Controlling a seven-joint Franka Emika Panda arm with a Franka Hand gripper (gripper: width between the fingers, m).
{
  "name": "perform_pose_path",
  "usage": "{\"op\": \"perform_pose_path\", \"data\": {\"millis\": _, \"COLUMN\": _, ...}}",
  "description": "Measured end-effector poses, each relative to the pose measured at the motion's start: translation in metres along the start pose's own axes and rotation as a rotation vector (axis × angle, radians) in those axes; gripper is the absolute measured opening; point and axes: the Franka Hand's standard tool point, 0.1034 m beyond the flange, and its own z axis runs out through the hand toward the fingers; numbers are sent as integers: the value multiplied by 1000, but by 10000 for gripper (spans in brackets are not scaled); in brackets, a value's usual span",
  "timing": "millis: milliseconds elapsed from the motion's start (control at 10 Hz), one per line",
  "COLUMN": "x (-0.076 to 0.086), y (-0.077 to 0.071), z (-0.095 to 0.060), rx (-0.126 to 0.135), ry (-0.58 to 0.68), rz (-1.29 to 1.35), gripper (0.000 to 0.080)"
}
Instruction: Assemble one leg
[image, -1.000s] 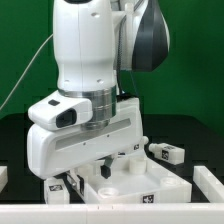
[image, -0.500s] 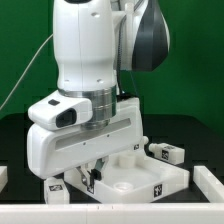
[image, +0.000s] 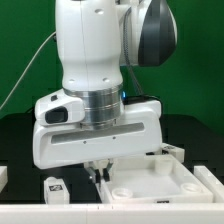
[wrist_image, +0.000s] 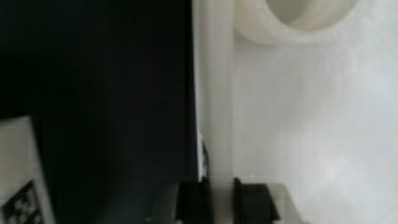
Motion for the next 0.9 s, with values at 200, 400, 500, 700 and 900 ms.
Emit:
{"op": "perform_pose_path", "data": {"millis": 200, "x": 1, "y": -8, "z": 4, "rx": -28, "ry": 14, "rz": 51, "gripper": 51}}
{"op": "perform_pose_path", "data": {"millis": 400, "x": 1, "y": -8, "z": 6, "rx": -66, "ry": 27, "rz": 80, "gripper": 51}}
{"op": "perform_pose_path", "data": {"millis": 500, "x": 1, "y": -8, "z": 6, "rx": -72, "ry": 30, "rz": 77, "gripper": 51}}
{"op": "perform_pose_path", "data": {"millis": 700, "x": 1, "y": -8, "z": 6, "rx": -71, "ry": 29, "rz": 76, "gripper": 51}}
{"op": "perform_pose_path", "data": {"millis": 900, "x": 1, "y": -8, "z": 6, "rx": -71, "ry": 29, "rz": 75, "gripper": 229}}
